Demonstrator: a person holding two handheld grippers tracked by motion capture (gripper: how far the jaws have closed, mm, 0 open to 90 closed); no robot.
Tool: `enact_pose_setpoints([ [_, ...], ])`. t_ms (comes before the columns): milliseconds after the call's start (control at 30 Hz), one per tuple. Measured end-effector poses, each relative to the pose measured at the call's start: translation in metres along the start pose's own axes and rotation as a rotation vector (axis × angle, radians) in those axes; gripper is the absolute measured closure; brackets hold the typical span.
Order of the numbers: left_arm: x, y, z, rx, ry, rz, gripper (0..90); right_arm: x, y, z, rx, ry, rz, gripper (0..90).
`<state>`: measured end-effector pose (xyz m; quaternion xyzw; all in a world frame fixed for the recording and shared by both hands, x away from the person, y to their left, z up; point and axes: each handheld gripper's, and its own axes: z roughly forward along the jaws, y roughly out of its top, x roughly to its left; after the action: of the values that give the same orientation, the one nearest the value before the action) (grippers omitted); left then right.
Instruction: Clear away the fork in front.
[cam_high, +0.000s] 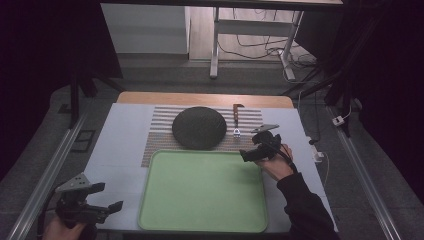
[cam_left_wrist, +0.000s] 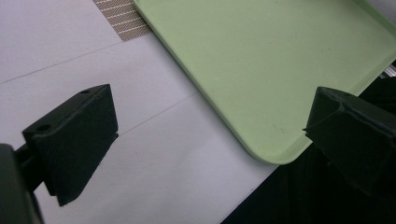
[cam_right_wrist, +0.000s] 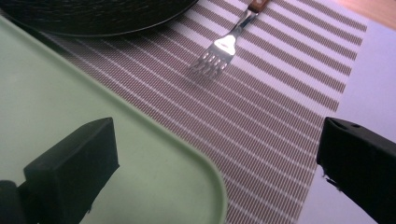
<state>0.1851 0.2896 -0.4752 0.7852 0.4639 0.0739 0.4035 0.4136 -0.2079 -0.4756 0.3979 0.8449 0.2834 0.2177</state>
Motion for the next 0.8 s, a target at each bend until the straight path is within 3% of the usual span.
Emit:
enact_pose_setpoints([
  [133,0.0,0.0,0.0,-0.001,-0.001,-0.001,2.1,0.001,0.005,0.006,0.005,-0.017,-0.023,0.0],
  [333,0.0,0.0,0.0,-0.001,-0.003,-0.002,2.1,0.002,0.012,0.019,0.028,-0.059,-0.1,0.0],
  [367,0.001,0.0,0.0,-0.001,-0.003,0.0,2.1,0.003,0.013,0.024,0.037,-0.083,-0.15,0.0],
  [400,0.001,0.0,0.0,-0.001,-0.001,-0.001,2.1,0.003,0.013,0.024,0.037,-0.083,-0.15,0.0],
  [467,0.001,0.0,0.0,-0.001,-0.002,0.0,2.1,0.006,0.016,0.032,0.052,-0.123,-0.209,1.2],
  [800,0.001,0.0,0.0,-0.002,-0.005,-0.003,2.1,0.015,0.025,0.054,0.079,-0.194,-0.362,10.5],
])
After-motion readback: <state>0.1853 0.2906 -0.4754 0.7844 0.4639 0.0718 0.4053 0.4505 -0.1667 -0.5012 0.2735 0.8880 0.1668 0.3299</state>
